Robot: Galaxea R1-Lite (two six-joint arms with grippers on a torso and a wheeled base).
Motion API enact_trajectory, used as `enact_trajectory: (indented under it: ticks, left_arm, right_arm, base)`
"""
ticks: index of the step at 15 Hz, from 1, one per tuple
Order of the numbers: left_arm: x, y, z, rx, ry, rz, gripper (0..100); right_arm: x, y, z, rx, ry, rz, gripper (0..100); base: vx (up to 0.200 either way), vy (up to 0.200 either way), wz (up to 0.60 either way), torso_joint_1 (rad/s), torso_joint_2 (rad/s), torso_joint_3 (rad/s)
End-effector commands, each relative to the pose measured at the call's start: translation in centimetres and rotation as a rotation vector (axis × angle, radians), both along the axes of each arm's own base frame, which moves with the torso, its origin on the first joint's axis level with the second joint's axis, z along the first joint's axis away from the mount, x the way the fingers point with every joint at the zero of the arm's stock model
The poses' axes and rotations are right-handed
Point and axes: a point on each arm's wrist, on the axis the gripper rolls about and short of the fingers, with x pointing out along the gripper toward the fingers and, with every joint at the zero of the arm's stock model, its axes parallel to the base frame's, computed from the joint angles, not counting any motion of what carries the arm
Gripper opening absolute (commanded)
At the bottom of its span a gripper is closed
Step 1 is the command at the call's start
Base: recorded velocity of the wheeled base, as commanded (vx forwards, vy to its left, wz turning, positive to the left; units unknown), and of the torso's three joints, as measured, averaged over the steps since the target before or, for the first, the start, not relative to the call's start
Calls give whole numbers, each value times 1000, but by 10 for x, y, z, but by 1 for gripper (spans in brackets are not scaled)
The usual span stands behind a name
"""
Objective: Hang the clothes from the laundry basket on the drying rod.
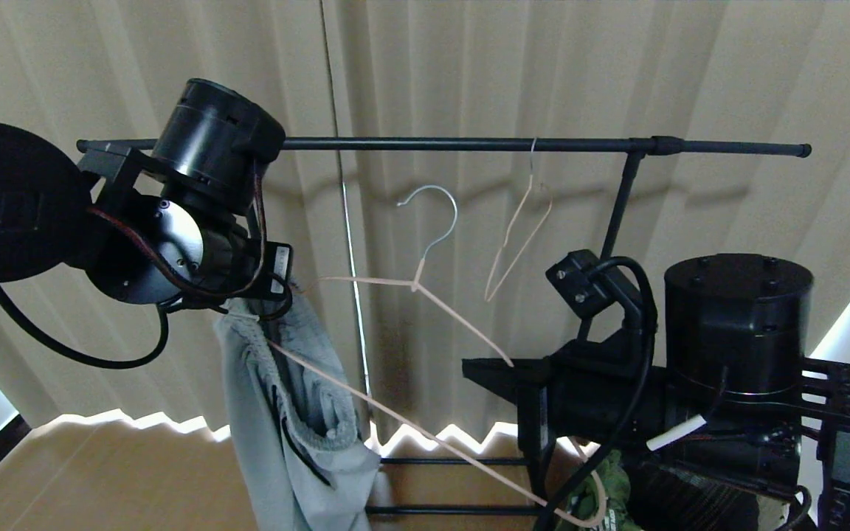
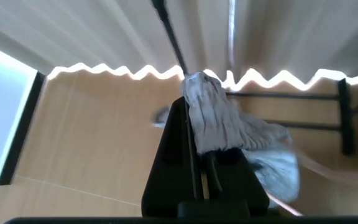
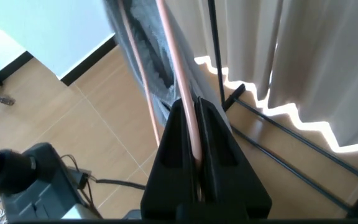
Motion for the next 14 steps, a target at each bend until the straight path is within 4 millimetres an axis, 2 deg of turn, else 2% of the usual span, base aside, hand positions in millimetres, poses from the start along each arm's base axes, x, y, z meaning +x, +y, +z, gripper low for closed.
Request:
enact_trajectory:
  ticks: [1,2,7,11,14]
  left_arm:
    - [-8,-8,3,-12,-3,-29,0]
    - [-17,-18,6,-38,9,-46,0]
    - [-33,-38,19,-101,-26,-108,0]
    - [-50,-42,27,-89,-42,-181,0]
    - [-51,-44,30,-92,-66,-204,0]
  right_arm:
    - [7,7,-6,-12,13,0,0]
    - [12,12,-5,-7,7,0,0]
    - [20,23,-15,-24,25,1,0]
    - [23,23,-14,-7,2,-5,0]
    - [29,19,-10,12,-26,-30,0]
  base:
    - [0,0,0,0,0,0]
    - [0,0,0,0,0,0]
    - [0,0,0,0,0,0]
    - [0,0,0,0,0,0]
    - [0,0,0,0,0,0]
